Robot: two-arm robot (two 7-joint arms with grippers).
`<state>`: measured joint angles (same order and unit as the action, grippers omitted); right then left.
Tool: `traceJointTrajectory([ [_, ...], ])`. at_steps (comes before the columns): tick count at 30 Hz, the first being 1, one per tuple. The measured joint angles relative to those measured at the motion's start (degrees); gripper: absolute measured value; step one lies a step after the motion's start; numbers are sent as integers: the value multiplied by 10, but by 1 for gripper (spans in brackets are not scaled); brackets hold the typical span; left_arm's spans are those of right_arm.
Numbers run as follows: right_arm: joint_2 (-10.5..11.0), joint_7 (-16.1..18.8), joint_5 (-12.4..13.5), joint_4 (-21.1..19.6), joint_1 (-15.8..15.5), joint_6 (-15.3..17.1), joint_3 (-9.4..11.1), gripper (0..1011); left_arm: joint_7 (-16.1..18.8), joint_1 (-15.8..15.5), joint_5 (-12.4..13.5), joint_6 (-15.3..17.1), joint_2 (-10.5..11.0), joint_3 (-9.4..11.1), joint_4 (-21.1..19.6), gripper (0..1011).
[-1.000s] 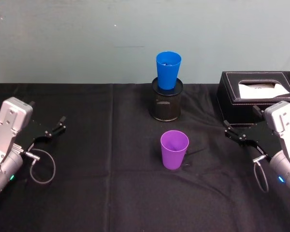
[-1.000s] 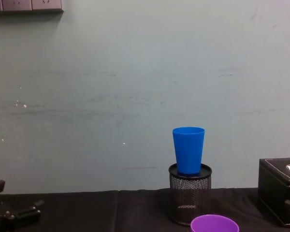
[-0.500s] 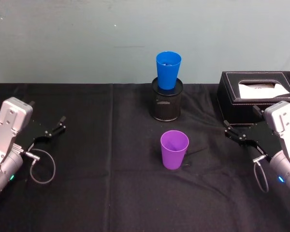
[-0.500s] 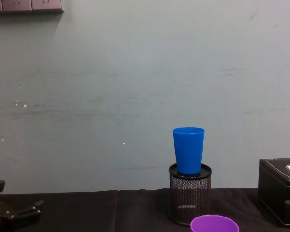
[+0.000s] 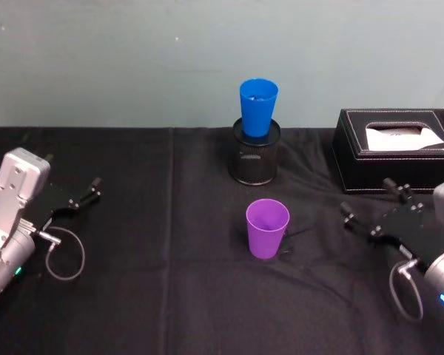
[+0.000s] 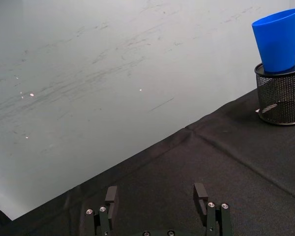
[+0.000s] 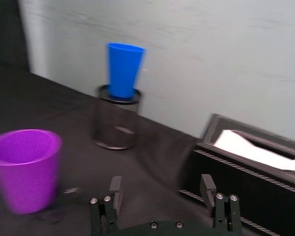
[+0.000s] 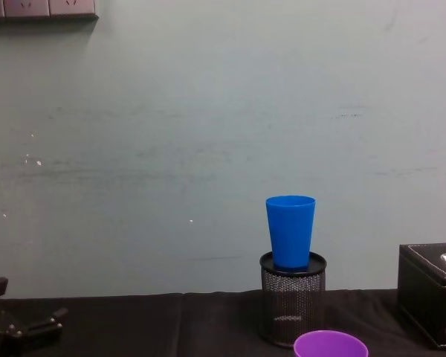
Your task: Pick up one cup with a gripper and tap it against the other cup.
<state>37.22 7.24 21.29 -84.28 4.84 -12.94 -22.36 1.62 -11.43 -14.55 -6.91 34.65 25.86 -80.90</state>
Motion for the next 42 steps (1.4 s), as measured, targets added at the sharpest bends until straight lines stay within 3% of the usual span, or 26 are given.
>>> traceJointTrajectory([
  [4, 7, 55, 24, -11, -18, -14, -5, 1002, 0, 0, 0, 0, 0, 0, 0, 1000],
  [9, 1, 111, 40, -7, -19, -22, -20, 1002, 0, 0, 0, 0, 0, 0, 0, 1000],
  [19, -51, 196, 65, 38, 28, -1, -46, 1002, 0, 0, 0, 0, 0, 0, 0, 1000],
  [29, -94, 223, 50, 90, 75, 11, -61, 1002, 0, 0, 0, 0, 0, 0, 0, 1000],
  [36, -124, 235, 29, 138, 110, 5, -65, 1002, 0, 0, 0, 0, 0, 0, 0, 1000],
  [42, -140, 248, 26, 161, 124, -3, -65, 1000, 0, 0, 0, 0, 0, 0, 0, 1000],
])
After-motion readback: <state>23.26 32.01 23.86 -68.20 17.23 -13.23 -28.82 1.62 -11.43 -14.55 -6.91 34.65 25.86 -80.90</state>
